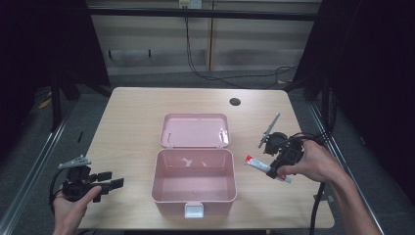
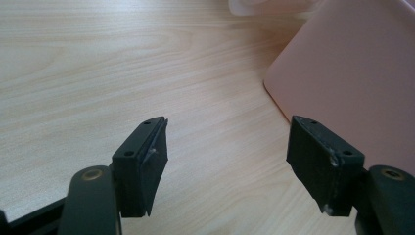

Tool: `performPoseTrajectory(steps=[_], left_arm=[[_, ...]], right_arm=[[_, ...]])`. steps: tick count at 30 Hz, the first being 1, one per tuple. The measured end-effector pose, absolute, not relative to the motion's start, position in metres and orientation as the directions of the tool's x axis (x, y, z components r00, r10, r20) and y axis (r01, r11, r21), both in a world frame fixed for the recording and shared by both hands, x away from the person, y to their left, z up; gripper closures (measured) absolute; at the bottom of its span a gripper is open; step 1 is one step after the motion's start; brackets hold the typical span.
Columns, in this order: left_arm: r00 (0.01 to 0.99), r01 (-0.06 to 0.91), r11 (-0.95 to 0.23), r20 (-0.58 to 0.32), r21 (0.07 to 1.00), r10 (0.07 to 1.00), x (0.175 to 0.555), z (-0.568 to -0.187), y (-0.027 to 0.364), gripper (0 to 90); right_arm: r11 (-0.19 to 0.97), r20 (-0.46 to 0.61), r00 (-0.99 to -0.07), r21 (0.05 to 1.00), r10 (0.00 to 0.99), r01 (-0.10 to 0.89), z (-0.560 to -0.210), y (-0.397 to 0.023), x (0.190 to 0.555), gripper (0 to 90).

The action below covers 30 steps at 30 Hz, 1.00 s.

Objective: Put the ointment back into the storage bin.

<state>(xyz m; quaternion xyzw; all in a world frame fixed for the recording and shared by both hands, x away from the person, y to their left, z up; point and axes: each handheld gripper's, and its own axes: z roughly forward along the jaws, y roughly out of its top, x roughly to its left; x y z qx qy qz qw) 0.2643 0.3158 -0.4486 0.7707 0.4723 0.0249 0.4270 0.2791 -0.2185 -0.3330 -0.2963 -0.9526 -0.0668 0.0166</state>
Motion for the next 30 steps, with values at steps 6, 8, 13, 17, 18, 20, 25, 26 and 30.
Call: performPoseTrajectory(steps=[6,8,13,17,18,20,25,26,30], left_arm=[[0.551,0.708,-0.185,-0.368,0.682,0.749,0.264,-0.449,0.315,31.7],[0.55,0.708,-0.185,-0.368,0.682,0.75,0.264,-0.448,0.316,31.8],[0.548,0.708,-0.183,-0.368,0.682,0.751,0.264,-0.448,0.316,31.7],[0.548,0.706,-0.183,-0.365,0.684,0.753,0.264,-0.448,0.317,30.8],[0.546,0.708,-0.18,-0.367,0.683,0.753,0.264,-0.448,0.317,30.6],[0.543,0.709,-0.178,-0.368,0.682,0.755,0.265,-0.448,0.317,29.3],[0.543,0.71,-0.183,-0.363,0.68,0.757,0.265,-0.448,0.317,27.0],[0.544,0.709,-0.188,-0.358,0.68,0.759,0.265,-0.448,0.316,26.8],[0.548,0.704,-0.181,-0.363,0.687,0.753,0.264,-0.447,0.316,23.4]], right_arm=[[0.823,0.079,-0.834,0.132,0.546,0.552,-0.325,-0.211,0.279,71.4],[0.829,0.07,-0.839,0.132,0.539,0.544,-0.322,-0.207,0.279,71.4],[0.853,0.07,-0.864,0.142,0.498,0.503,-0.32,-0.196,0.278,71.4],[0.863,0.069,-0.876,0.153,0.477,0.481,-0.316,-0.187,0.278,71.4],[0.866,0.068,-0.88,0.155,0.47,0.474,-0.315,-0.185,0.278,71.4],[0.874,0.069,-0.888,0.158,0.455,0.46,-0.314,-0.181,0.278,71.4],[0.887,0.057,-0.903,0.171,0.425,0.428,-0.309,-0.169,0.275,71.5],[0.893,0.054,-0.909,0.176,0.412,0.415,-0.308,-0.166,0.276,71.5],[0.9,0.051,-0.918,0.18,0.394,0.397,-0.307,-0.156,0.276,71.4]])
